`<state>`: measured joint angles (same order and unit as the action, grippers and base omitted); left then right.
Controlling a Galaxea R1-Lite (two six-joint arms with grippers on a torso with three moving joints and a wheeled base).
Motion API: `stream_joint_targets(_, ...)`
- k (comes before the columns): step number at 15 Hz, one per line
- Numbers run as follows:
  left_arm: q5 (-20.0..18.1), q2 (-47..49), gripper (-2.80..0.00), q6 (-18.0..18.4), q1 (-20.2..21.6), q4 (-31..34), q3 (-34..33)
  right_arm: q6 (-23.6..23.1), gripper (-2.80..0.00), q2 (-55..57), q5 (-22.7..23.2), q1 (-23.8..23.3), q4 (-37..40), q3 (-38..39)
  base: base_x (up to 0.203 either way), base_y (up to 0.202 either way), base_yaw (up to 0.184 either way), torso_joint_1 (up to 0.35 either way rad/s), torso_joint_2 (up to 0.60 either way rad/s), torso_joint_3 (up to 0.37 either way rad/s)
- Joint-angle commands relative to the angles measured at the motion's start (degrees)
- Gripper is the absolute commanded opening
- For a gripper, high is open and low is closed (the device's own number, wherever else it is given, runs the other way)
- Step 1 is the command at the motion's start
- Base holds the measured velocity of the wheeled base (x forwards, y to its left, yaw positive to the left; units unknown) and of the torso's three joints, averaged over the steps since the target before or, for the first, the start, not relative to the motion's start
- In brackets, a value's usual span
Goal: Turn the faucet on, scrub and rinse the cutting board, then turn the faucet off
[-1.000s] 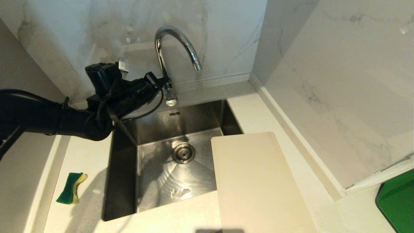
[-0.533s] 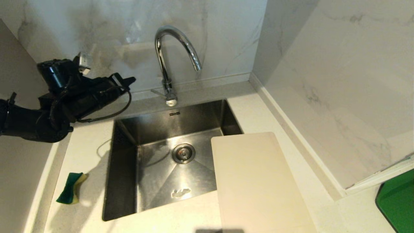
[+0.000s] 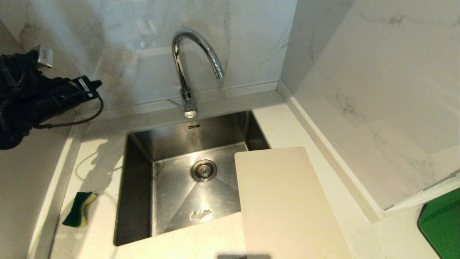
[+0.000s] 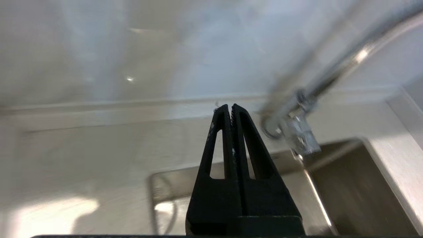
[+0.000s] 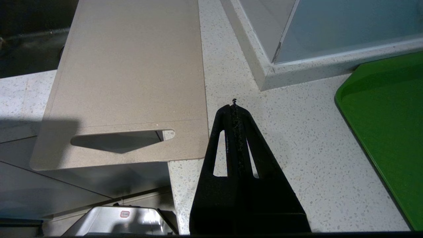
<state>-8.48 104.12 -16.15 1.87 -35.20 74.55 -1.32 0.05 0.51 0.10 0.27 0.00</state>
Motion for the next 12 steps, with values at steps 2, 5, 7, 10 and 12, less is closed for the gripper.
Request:
stream_joint_targets(2,3.44,-7.73,-2.8,1.34,1.1,6.75,3.93,-0.08,-2.8,-0.05,0.02,-0.01,0.0,0.01,0.0,0.0,0.0,0.0,0.0,0.0)
stream_joint_targets(5,3.8,-12.7,-2.8,9.4,4.23,9.0,6.03,-0.07,-2.8,-0.05,0.02,0.0,0.08,0.0,0.0,0.0,0.0,0.0,0.0,0.0)
stream_joint_targets(7,3.56,-15.86,-2.8,11.02,5.69,9.35,7.87,-0.04,-2.8,-0.05,0.02,-0.01,0.05,0.01,0.0,0.0,0.0,0.0,0.0,0.0)
stream_joint_targets(10,2.94,-22.28,-2.8,11.29,7.43,13.46,9.03,0.0,-2.8,-0.05,0.02,-0.01,0.08,0.01,0.0,0.0,0.0,0.0,0.0,0.0)
stream_joint_targets(12,1.38,-27.02,-2.8,11.31,8.15,17.63,8.97,0.0,-2.8,-0.05,0.02,-0.01,0.08,0.06,0.0,0.0,0.0,0.0,0.0,0.0)
